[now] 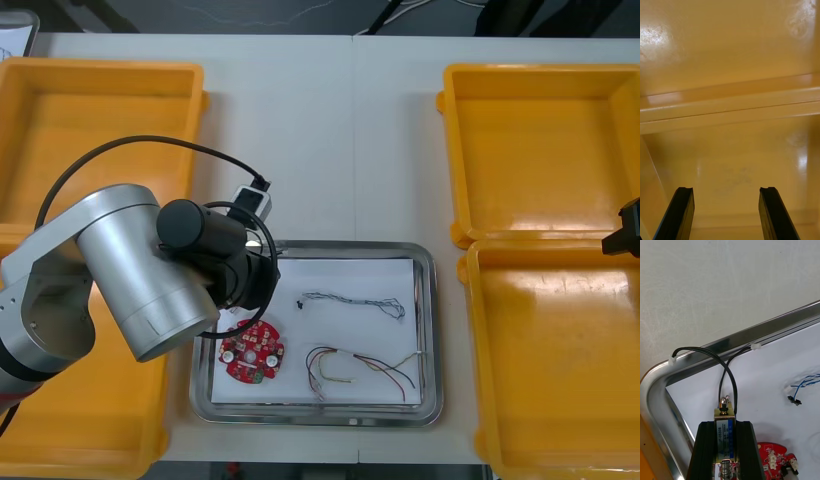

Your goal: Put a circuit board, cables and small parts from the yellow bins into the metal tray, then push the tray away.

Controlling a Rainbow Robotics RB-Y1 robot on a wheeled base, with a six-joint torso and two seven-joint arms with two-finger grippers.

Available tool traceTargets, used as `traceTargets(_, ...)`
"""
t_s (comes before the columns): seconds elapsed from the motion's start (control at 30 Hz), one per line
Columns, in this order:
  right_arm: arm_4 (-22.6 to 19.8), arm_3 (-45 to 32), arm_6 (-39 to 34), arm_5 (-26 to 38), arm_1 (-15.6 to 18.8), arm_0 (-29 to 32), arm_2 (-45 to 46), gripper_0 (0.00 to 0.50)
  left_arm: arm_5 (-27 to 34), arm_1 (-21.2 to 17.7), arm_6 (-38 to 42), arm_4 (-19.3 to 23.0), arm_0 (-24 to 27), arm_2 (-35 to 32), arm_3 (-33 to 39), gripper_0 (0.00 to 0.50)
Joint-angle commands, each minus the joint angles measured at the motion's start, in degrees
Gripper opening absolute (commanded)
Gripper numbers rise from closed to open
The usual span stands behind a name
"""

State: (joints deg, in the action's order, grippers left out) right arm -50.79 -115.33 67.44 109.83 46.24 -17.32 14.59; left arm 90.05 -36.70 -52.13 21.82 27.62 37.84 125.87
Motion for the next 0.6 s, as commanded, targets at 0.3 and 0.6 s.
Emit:
traceTargets(0.3,-0.4,-1.7,1.0,0.2,2.1,0.6,1.8,0.500,-0.5,4.3,4.2,-3.6,-3.1,1.0,2.3,0.000)
traceTargets(0.6,-0.4,-1.7,1.0,0.2,2.1,0.5,1.9,0.500,-0.8,5.5,2.7,-5.1,-4.7,1.7,2.2,0.000)
